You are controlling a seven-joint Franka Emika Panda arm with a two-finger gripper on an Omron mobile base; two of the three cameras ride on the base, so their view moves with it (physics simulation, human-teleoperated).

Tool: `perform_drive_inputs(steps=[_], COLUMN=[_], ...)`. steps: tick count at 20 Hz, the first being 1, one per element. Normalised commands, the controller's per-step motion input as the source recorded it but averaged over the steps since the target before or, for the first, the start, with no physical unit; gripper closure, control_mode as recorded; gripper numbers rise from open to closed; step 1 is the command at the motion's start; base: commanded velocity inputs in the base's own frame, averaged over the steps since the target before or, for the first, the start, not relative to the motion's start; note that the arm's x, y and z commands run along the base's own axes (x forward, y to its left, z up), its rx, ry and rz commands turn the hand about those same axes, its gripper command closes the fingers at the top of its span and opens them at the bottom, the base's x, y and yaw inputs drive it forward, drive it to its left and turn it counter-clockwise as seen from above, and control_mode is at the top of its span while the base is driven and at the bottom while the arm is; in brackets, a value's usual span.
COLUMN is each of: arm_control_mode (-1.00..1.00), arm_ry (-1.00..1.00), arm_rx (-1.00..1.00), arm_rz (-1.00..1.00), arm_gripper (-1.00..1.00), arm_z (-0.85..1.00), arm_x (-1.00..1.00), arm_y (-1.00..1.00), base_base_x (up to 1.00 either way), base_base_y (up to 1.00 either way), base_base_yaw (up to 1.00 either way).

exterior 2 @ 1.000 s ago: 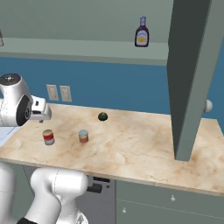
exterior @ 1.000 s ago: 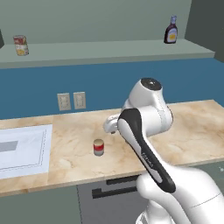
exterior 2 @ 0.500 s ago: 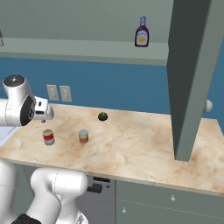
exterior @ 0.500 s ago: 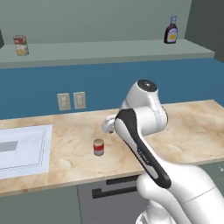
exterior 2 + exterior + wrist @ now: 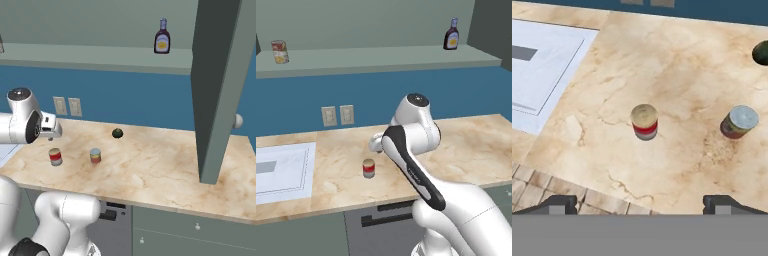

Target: Pick the cans from the counter and place them in their designated side in the cabinet.

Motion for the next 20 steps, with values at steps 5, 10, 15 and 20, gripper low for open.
perform_drive_inputs(steps=[5,10,15,20], arm_control_mode=[-1.0,-1.0,-1.0,-1.0], arm_ry=[0.01,0.02,0.02,0.01], arm_rx=[-0.01,0.0,-0.01,-0.02], arm_rz=[0.0,0.0,0.0,0.0], arm_gripper=[-1.0,-1.0,-1.0,-1.0], arm_z=[-0.15,-0.13,-0.14,-0.16], arm_x=[0.13,0.14,0.12,0.11], arm_y=[0.11,0.07,0.07,0.04], base_base_x=[0.0,0.0,0.0,0.0], base_base_y=[0.0,0.0,0.0,0.0], base_base_yaw=[0.0,0.0,0.0,0.0])
